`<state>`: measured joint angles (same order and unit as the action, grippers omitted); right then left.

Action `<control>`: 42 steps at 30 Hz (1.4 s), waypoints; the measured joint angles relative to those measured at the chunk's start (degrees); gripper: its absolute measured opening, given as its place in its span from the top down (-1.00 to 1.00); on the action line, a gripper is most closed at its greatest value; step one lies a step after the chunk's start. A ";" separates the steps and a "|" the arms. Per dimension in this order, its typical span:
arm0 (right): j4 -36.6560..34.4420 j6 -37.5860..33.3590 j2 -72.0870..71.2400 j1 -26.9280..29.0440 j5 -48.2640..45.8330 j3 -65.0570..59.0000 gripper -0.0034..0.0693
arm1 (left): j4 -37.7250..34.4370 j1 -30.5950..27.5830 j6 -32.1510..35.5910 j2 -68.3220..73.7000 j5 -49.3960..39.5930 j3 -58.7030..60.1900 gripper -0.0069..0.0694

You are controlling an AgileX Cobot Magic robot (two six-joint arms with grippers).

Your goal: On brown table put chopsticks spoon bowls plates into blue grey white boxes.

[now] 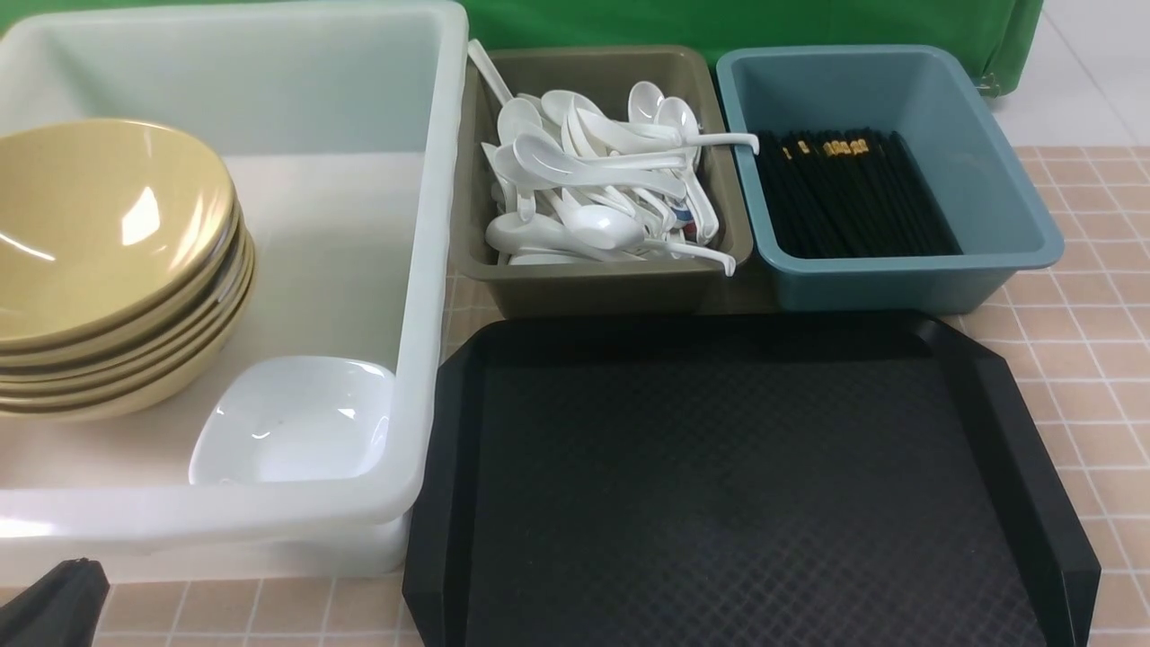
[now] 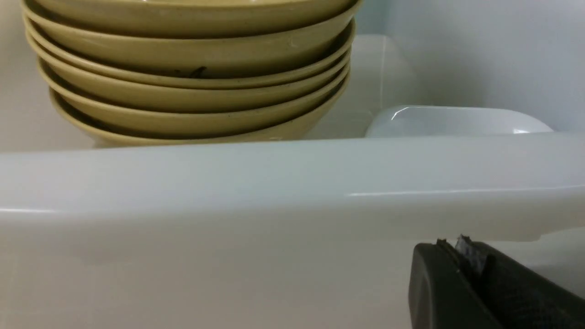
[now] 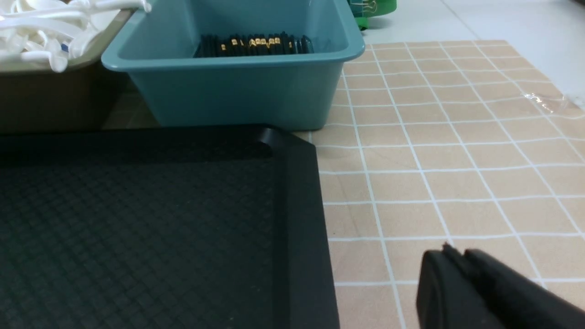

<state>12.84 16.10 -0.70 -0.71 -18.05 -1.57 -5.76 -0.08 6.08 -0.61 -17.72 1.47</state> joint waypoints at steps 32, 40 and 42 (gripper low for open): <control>0.00 0.00 0.00 0.00 0.00 0.00 0.59 | -0.16 0.00 0.00 0.00 0.00 0.00 0.81; 0.00 0.00 0.00 0.00 -0.05 0.00 0.56 | -0.16 0.00 0.00 0.00 0.00 0.00 0.81; 0.00 0.00 0.00 0.00 -0.05 0.00 0.56 | -0.16 0.00 0.00 0.00 0.00 0.00 0.81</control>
<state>12.84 16.10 -0.70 -0.71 -18.09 -1.57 -5.93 -0.08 6.08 -0.61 -17.72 1.47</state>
